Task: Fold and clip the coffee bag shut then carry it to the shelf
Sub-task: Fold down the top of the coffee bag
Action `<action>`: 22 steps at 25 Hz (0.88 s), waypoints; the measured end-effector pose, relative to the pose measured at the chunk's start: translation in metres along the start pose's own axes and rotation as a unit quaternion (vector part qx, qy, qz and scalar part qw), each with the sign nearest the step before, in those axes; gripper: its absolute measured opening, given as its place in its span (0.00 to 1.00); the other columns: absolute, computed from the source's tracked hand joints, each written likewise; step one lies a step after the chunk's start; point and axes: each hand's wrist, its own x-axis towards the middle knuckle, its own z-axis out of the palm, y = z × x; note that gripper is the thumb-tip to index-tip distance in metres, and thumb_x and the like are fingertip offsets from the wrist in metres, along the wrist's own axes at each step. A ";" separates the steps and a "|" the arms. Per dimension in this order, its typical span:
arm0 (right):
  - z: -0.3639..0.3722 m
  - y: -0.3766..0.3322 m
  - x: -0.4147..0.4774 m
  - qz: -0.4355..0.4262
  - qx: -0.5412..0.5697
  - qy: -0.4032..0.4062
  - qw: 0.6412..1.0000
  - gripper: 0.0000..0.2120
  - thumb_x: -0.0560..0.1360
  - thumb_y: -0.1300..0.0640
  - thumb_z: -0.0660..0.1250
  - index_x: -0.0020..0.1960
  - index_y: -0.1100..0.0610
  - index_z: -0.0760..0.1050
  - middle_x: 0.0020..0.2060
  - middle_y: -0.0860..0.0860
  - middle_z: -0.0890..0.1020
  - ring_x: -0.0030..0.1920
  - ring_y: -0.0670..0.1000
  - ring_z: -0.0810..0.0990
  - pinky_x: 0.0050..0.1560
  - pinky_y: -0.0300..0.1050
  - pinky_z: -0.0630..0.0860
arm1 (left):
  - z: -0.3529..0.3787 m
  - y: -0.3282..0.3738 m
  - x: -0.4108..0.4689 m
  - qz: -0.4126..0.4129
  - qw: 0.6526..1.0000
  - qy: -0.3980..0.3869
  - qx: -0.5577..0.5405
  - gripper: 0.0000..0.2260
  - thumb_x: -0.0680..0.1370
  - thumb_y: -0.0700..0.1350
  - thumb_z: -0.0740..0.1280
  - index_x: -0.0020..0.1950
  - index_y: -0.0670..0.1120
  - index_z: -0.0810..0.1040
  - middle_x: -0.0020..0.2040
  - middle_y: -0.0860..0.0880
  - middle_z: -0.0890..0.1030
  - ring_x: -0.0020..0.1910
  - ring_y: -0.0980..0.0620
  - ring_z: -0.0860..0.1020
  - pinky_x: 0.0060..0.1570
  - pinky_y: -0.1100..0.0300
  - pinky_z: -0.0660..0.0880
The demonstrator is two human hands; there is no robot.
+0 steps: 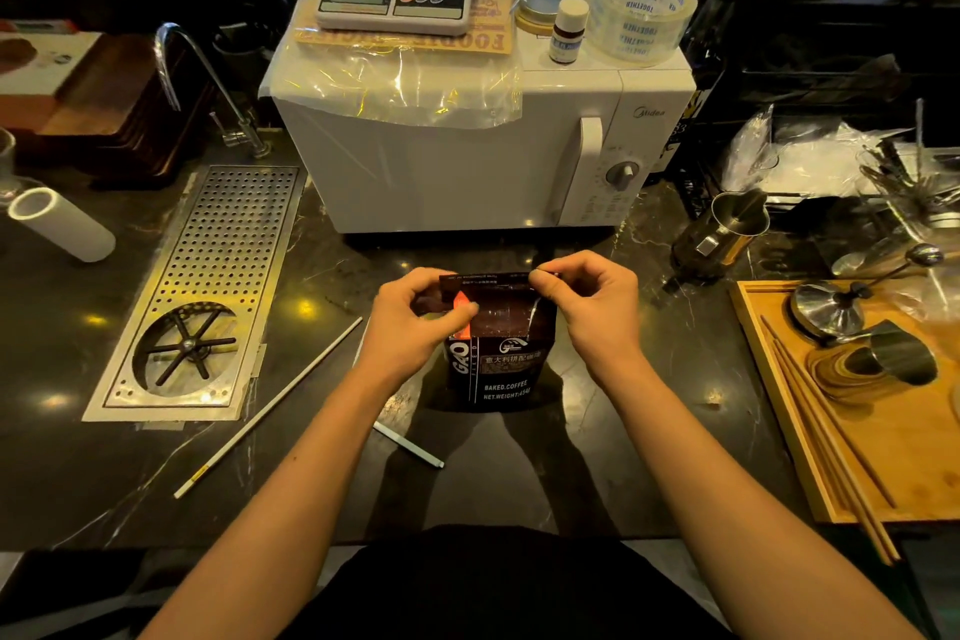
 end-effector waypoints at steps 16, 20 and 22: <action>0.018 -0.016 -0.022 -0.036 0.031 -0.189 0.981 0.10 0.76 0.64 0.68 0.55 0.56 0.80 0.48 0.51 0.85 0.53 0.50 0.83 0.55 0.48 0.80 | -0.015 0.006 -0.036 -0.040 0.979 0.128 -0.156 0.11 0.71 0.32 0.72 0.48 0.45 0.84 0.50 0.49 0.86 0.53 0.48 0.84 0.55 0.51 0.80; 0.050 -0.029 -0.025 -0.051 0.070 -0.263 0.961 0.15 0.76 0.66 0.66 0.62 0.57 0.76 0.55 0.49 0.82 0.58 0.45 0.80 0.60 0.43 0.78 | -0.059 0.010 -0.068 -0.021 0.963 0.214 -0.161 0.13 0.71 0.31 0.71 0.47 0.48 0.84 0.46 0.54 0.86 0.51 0.52 0.84 0.53 0.55 0.80; 0.070 -0.024 -0.028 -0.034 0.062 -0.280 0.957 0.15 0.76 0.67 0.65 0.62 0.59 0.76 0.55 0.51 0.82 0.57 0.42 0.80 0.59 0.38 0.77 | -0.083 0.005 -0.087 -0.025 0.950 0.262 -0.170 0.14 0.71 0.32 0.72 0.45 0.51 0.85 0.45 0.54 0.87 0.51 0.51 0.84 0.54 0.51 0.80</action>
